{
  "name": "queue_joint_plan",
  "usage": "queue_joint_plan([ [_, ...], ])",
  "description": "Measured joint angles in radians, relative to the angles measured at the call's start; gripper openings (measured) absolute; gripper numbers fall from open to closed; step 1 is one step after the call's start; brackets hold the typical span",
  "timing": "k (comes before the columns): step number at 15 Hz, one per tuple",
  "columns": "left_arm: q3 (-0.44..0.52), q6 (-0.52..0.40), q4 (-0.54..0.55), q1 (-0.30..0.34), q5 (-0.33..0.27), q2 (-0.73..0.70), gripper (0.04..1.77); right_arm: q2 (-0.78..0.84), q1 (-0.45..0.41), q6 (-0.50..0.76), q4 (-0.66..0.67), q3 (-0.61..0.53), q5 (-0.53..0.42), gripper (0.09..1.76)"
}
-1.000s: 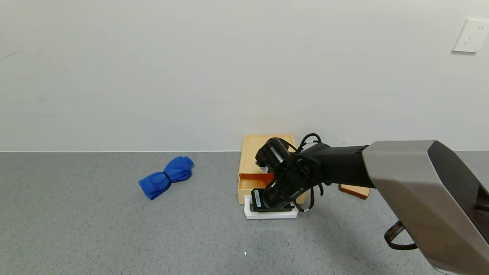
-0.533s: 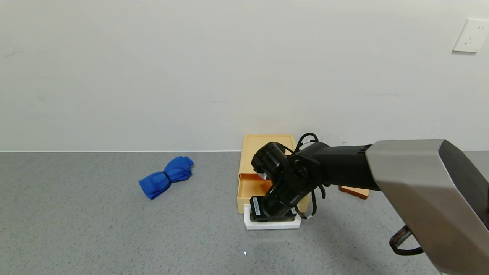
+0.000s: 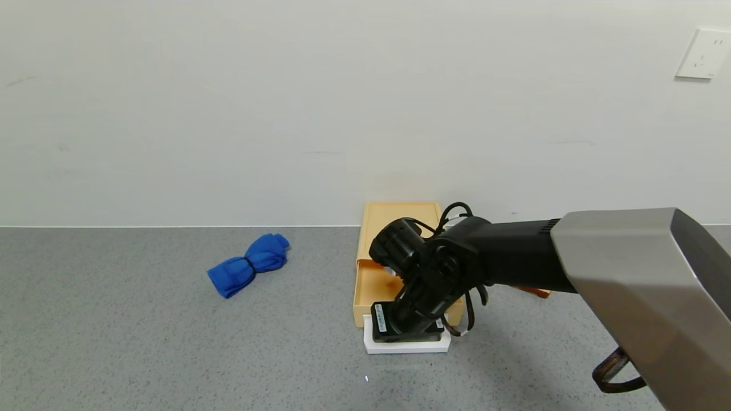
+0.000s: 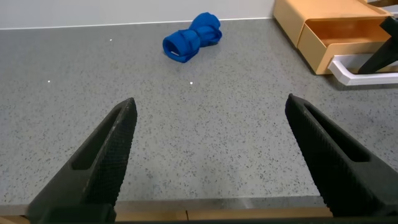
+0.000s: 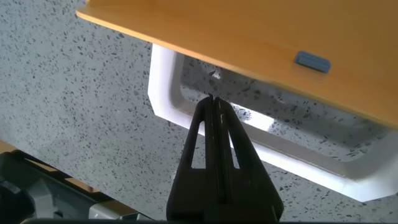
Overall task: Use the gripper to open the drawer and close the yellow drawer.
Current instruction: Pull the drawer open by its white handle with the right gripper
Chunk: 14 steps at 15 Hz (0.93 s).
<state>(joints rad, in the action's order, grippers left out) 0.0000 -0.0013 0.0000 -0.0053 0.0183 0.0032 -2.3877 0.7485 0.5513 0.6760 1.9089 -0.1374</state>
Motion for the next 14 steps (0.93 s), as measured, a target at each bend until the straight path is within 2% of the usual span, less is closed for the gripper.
queue_joint_plan([
  [14,0.000,0.000,0.000,0.000,0.000,0.000,1.72,0.031,0.027,0.021,0.002,-0.093,0.001,0.12],
])
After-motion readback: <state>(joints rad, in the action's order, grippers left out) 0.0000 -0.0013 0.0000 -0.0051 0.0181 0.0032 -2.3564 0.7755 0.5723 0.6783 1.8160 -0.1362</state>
